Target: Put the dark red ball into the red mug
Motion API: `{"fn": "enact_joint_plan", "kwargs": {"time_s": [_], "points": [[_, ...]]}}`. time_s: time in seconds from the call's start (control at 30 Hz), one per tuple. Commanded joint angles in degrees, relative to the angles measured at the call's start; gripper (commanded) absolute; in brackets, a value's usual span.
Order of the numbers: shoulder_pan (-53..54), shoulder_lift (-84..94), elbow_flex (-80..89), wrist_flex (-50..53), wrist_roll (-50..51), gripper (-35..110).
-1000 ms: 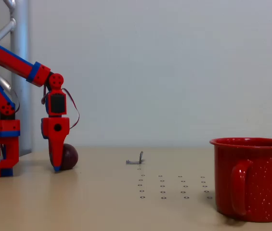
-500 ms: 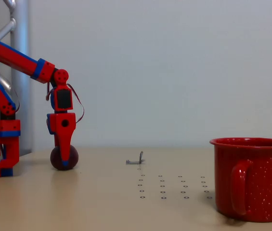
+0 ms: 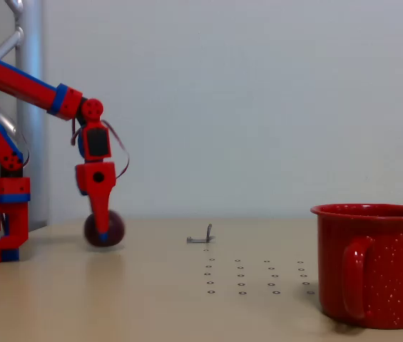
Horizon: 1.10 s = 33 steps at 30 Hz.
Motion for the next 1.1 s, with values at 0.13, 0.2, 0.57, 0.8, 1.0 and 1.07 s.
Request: {"fn": "enact_joint_plan", "kwargs": {"time_s": [0.13,0.2,0.57,0.8,1.0,1.07], "points": [[0.26,5.62,-9.23,0.18,7.82,22],[1.49,5.27,-12.57,0.18,9.4,22],[15.47,-6.42,-34.01,-4.92,8.44,22],[23.2,-16.52,-51.42,-5.71,7.65,23],[29.18,-25.22,-65.13,-6.42,5.45,23],[30.85,-27.6,-68.38,-7.29,4.75,23]]}}
